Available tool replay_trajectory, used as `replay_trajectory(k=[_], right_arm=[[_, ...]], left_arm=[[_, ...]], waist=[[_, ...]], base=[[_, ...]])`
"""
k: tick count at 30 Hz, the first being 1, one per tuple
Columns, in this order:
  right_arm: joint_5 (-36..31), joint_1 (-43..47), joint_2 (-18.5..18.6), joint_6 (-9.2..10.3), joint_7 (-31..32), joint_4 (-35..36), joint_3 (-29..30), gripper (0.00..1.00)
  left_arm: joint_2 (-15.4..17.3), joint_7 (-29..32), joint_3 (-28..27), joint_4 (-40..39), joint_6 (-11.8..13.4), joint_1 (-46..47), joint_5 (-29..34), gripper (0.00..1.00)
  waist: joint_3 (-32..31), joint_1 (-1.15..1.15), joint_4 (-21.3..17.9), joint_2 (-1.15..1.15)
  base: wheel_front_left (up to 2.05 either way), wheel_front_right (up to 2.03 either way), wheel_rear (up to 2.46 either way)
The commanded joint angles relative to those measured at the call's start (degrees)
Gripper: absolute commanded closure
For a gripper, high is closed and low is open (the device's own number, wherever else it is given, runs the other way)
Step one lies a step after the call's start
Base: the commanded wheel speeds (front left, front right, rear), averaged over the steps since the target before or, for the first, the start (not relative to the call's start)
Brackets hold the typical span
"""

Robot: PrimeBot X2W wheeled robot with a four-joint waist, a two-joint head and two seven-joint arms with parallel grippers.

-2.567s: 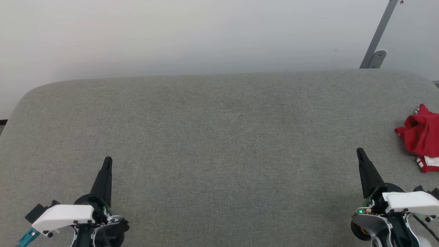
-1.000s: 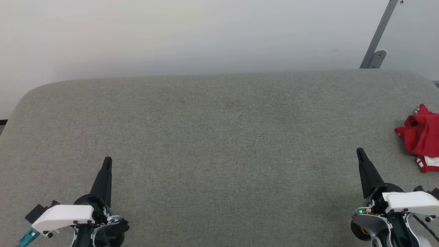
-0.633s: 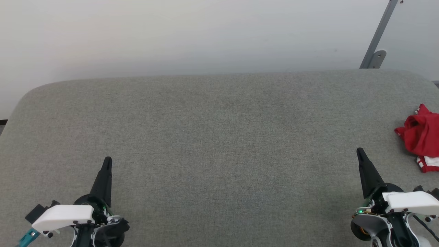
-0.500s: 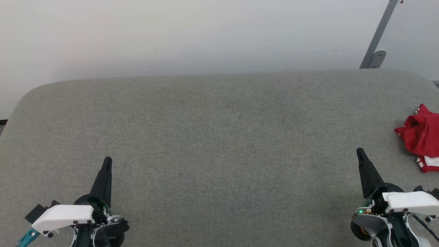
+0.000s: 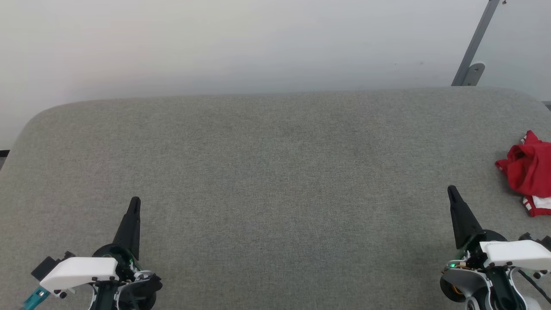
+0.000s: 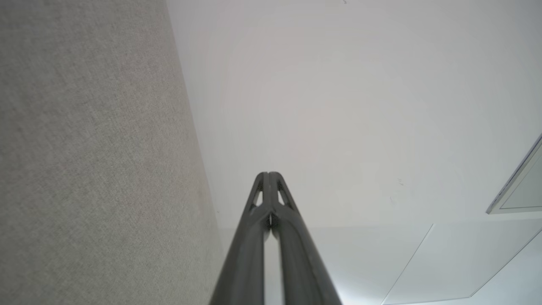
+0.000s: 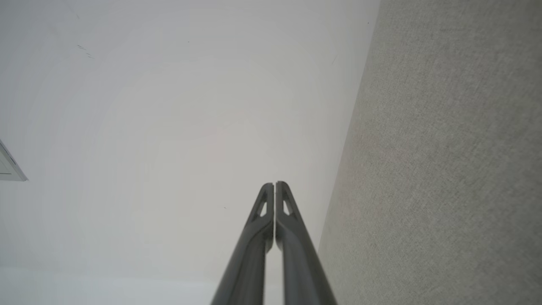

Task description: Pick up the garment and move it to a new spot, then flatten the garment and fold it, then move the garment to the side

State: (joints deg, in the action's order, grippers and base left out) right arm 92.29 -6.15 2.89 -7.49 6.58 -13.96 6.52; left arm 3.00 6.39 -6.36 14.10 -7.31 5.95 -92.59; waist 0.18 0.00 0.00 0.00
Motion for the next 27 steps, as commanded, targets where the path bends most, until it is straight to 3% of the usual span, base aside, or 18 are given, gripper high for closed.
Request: replay_trajectory(k=[1, 27], right_arm=[[0.2, -0.3, -0.1, 0.00, 0.1, -0.2, 0.0, 1.00], [0.2, -0.3, -0.1, 0.00, 0.1, -0.2, 0.0, 1.00]], left_arm=[[-0.1, 0.3, -0.1, 0.0, -0.3, 0.7, 0.2, 1.00], [-0.1, 0.3, -0.2, 0.0, -0.3, 0.7, 0.2, 1.00]], waist=[[0.0, 0.00, 0.0, 0.00], [0.0, 0.00, 0.0, 0.00]], base=[[0.00, 0.00, 0.00], [0.00, 0.00, 0.00]])
